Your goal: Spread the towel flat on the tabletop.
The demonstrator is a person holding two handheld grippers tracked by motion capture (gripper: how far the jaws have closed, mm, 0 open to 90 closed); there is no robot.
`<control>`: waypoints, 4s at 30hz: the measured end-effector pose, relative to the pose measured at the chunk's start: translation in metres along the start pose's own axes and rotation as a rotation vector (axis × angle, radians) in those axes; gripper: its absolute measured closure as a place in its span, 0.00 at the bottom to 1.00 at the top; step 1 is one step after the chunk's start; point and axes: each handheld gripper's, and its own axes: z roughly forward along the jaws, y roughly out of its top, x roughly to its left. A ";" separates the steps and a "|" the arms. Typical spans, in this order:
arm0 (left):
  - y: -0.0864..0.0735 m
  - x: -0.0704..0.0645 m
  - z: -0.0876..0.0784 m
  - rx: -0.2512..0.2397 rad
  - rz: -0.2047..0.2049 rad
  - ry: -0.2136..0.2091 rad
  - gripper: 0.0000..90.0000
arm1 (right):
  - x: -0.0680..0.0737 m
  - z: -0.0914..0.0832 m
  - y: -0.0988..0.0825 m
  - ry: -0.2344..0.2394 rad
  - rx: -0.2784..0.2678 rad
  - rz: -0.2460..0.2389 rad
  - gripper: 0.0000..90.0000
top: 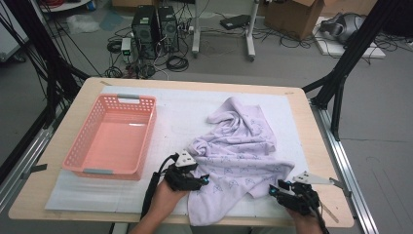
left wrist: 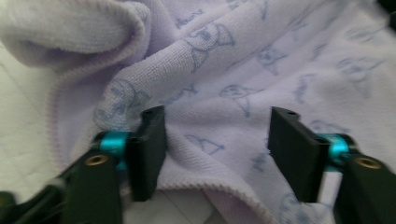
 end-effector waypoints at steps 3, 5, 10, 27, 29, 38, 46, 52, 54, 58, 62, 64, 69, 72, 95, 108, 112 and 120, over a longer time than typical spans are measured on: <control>0.000 0.003 -0.002 0.000 0.018 0.025 0.88 | 0.008 0.002 0.001 -0.054 0.004 -0.059 0.67; -0.002 0.013 -0.011 -0.017 -0.052 0.009 0.94 | 0.007 0.000 0.004 -0.015 0.023 -0.084 0.93; -0.011 0.021 -0.035 -0.057 -0.100 -0.001 0.95 | -0.006 -0.027 -0.002 0.058 0.040 -0.075 0.94; -0.008 0.024 -0.034 -0.106 -0.129 -0.009 0.42 | -0.016 -0.080 -0.016 0.033 -0.053 -0.053 0.66; -0.005 0.031 -0.024 -0.080 -0.147 -0.002 0.41 | -0.018 -0.074 -0.009 0.007 -0.072 -0.044 0.63; 0.013 0.036 0.000 0.040 -0.078 0.007 0.93 | -0.023 0.007 0.018 -0.112 0.045 -0.124 0.81; 0.039 0.070 0.010 -0.054 -0.129 0.158 0.95 | -0.040 0.040 0.055 -0.147 -0.029 -0.098 0.99; 0.043 0.078 0.018 -0.134 -0.170 0.178 0.84 | -0.046 0.047 0.075 -0.215 -0.132 -0.044 0.96; 0.041 0.075 0.014 -0.137 -0.170 0.155 0.62 | -0.045 0.044 0.075 -0.209 -0.146 -0.044 0.92; 0.032 0.064 -0.001 -0.139 -0.148 0.108 0.49 | -0.046 0.015 0.061 -0.183 -0.189 -0.051 0.78; 0.017 0.048 -0.016 -0.135 -0.095 0.087 0.47 | -0.048 -0.008 0.038 -0.131 -0.168 -0.028 0.71; 0.008 0.044 -0.022 -0.132 -0.113 0.055 0.47 | -0.044 -0.018 0.027 -0.124 -0.140 -0.044 0.69; -0.012 0.031 -0.029 -0.087 -0.160 -0.042 0.47 | -0.034 -0.033 0.004 -0.084 -0.104 -0.046 0.64; -0.020 0.018 -0.030 -0.062 -0.163 -0.095 0.45 | -0.026 -0.038 -0.013 -0.041 -0.074 -0.021 0.64; -0.026 -0.004 -0.047 -0.065 -0.104 -0.046 0.98 | -0.015 -0.042 -0.022 -0.015 -0.025 -0.037 0.97; -0.037 -0.009 -0.070 -0.143 -0.131 -0.073 0.77 | -0.007 -0.071 -0.039 -0.096 -0.086 0.029 0.74; -0.034 -0.001 -0.058 -0.134 -0.157 -0.059 0.52 | -0.019 -0.082 -0.040 -0.125 -0.172 0.102 0.68; -0.027 0.000 -0.038 -0.059 -0.129 -0.040 0.49 | -0.027 -0.065 -0.035 -0.095 -0.126 0.071 0.65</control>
